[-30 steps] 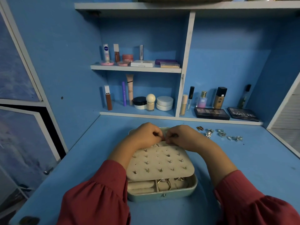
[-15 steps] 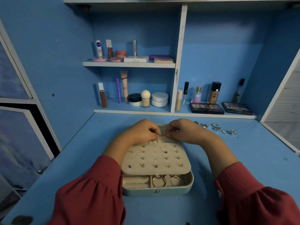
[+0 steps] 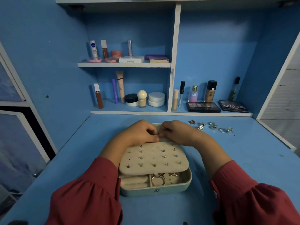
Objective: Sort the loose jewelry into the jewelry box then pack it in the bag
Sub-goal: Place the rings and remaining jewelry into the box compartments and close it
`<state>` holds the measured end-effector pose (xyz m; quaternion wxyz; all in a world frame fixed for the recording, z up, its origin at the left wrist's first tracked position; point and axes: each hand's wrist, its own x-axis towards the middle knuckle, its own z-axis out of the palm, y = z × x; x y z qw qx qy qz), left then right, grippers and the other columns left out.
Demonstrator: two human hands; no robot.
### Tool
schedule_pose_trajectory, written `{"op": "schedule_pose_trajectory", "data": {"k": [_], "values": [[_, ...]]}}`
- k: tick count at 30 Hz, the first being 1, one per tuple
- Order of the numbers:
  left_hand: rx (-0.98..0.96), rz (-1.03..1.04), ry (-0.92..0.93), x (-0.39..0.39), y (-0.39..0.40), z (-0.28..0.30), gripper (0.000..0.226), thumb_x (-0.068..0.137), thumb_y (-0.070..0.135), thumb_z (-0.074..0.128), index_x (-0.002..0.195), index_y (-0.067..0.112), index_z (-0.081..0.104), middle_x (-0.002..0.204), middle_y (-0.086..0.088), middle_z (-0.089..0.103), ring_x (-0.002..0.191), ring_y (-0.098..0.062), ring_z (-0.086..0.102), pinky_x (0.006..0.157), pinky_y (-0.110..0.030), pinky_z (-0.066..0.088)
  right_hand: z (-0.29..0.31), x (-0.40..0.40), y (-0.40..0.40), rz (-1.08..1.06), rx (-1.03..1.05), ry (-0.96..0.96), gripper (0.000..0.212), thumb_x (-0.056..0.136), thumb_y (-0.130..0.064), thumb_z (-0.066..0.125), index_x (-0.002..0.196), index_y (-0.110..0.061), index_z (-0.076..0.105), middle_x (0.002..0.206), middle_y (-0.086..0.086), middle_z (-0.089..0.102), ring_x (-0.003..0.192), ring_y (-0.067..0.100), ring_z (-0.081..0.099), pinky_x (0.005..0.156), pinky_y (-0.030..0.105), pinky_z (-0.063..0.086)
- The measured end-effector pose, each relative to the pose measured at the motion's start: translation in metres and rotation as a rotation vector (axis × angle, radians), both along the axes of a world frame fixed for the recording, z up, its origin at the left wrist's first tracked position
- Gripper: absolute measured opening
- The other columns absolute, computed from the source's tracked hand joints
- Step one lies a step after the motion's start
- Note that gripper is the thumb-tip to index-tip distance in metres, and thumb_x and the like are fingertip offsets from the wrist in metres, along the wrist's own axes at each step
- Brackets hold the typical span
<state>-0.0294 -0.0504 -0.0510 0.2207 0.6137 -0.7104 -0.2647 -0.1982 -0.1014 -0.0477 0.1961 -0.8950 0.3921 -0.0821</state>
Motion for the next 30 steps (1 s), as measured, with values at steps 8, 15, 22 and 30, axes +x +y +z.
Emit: {"op": "schedule_pose_trajectory", "data": {"k": [8,15,22,30], "values": [[0.039,0.044,0.044,0.001,-0.001,0.0,0.01,0.08,0.017,0.071,0.087,0.023,0.068,0.074,0.006,0.06,0.067,-0.008,0.054,0.07,-0.029,0.046,-0.005,0.003,0.001,-0.038,0.009,-0.054,0.005,0.094,-0.028,0.053,0.089,-0.029,0.055,0.081,-0.014,0.052,0.081,0.011,0.051,0.064,0.022,0.037],[0.045,0.022,-0.012,0.003,-0.003,-0.003,0.011,0.08,0.023,0.072,0.079,0.032,0.065,0.073,0.011,0.058,0.067,-0.006,0.052,0.071,-0.027,0.045,-0.004,0.005,0.004,-0.052,-0.023,0.02,0.016,0.091,-0.038,0.056,0.079,-0.027,0.055,0.081,-0.007,0.055,0.081,0.016,0.053,0.07,0.028,0.039],[0.028,0.0,-0.074,0.002,-0.003,-0.001,0.007,0.084,0.021,0.069,0.079,0.016,0.069,0.072,0.006,0.059,0.066,-0.007,0.051,0.071,-0.03,0.045,-0.001,0.007,0.006,-0.022,-0.059,0.056,0.011,0.096,-0.033,0.051,0.093,-0.024,0.056,0.084,-0.01,0.051,0.087,0.014,0.048,0.077,0.026,0.029],[0.022,0.021,-0.021,0.011,0.0,0.002,0.008,0.08,0.015,0.074,0.085,0.016,0.067,0.07,0.008,0.056,0.058,-0.003,0.048,0.062,-0.021,0.042,-0.004,0.004,0.003,-0.053,-0.167,0.003,0.014,0.088,-0.041,0.062,0.087,-0.027,0.063,0.087,-0.011,0.06,0.085,0.011,0.052,0.078,0.026,0.034]]}}
